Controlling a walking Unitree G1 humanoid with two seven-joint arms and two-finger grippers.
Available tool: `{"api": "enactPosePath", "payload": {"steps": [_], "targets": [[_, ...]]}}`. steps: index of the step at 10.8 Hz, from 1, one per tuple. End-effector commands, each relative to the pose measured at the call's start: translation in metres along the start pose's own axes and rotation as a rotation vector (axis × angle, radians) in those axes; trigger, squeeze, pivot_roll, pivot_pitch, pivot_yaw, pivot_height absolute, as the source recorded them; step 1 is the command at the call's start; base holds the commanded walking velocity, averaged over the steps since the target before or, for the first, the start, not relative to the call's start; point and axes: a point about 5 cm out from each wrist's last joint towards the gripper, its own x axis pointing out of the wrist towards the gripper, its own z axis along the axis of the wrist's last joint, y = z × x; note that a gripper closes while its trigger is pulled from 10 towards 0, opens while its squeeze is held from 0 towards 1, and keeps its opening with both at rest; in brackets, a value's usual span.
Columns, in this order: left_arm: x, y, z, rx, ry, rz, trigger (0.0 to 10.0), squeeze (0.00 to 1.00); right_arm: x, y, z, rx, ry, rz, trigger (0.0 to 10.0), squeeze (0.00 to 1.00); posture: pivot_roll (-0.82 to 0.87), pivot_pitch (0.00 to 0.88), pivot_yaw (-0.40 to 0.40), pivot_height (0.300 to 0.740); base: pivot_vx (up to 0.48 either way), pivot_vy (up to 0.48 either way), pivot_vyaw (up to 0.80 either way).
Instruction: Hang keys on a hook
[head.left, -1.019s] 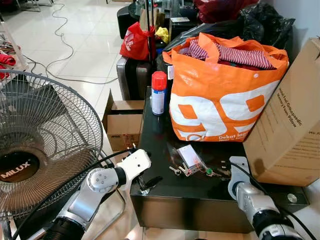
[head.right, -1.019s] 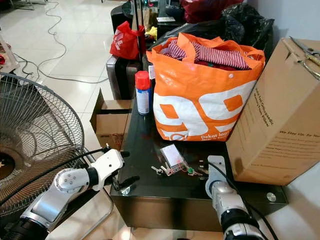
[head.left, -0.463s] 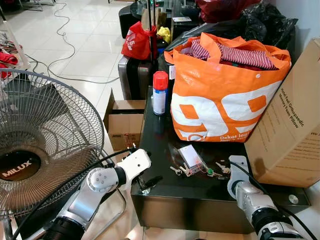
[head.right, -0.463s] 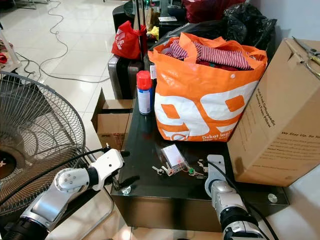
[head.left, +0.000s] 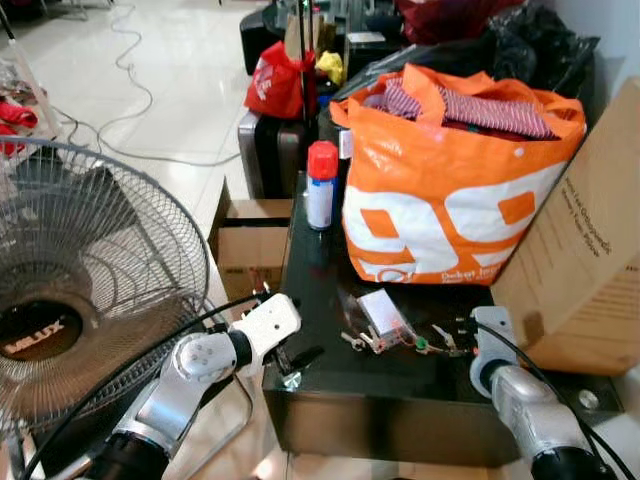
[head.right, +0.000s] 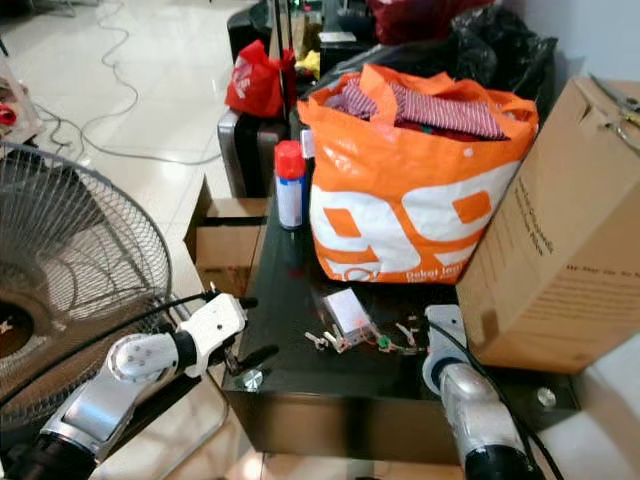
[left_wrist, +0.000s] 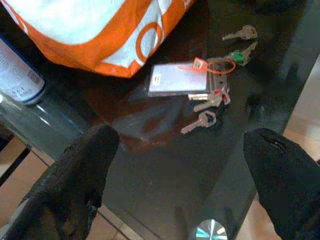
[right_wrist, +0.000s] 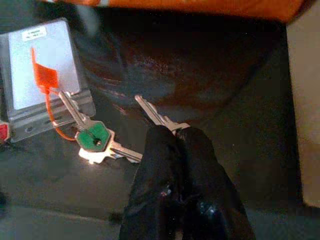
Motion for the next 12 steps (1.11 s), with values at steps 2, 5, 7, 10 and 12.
{"api": "enactPosePath", "payload": {"steps": [2, 5, 7, 10, 12], "targets": [[0.001, 0.007, 0.006, 0.022, -0.021, 0.038, 10.0, 0.0, -0.007, 0.024, 0.046, -0.118, -0.175, 0.121, 10.0, 1.0, -0.11, 0.0, 0.027, 0.74, 0.0, 0.0, 0.0], [-0.001, 0.004, 0.008, 0.028, -0.025, 0.017, 10.0, 0.0, 0.004, 0.04, 0.061, -0.317, -0.054, 0.18, 10.0, 1.0, -0.11, 0.0, 0.026, 0.74, 0.0, 0.0, 0.0], [-0.001, 0.001, 0.006, 0.022, -0.019, 0.013, 10.0, 0.0, 0.011, 0.041, 0.052, -0.4, 0.054, 0.188, 10.0, 1.0, -0.11, 0.005, 0.018, 0.74, 0.0, 0.0, 0.0], [-0.003, -0.001, 0.007, 0.018, -0.02, 0.01, 10.0, 0.0, 0.022, 0.033, 0.037, -0.424, 0.103, 0.071, 10.0, 1.0, -0.11, 0.04, 0.018, 0.74, 0.0, 0.0, 0.0], [-0.005, -0.002, 0.007, 0.023, -0.016, -0.005, 10.0, 0.0, 0.029, 0.029, 0.042, -0.353, 0.033, -0.001, 10.0, 1.0, -0.11, 0.058, 0.03, 0.74, 0.0, 0.0, 0.0]]}}
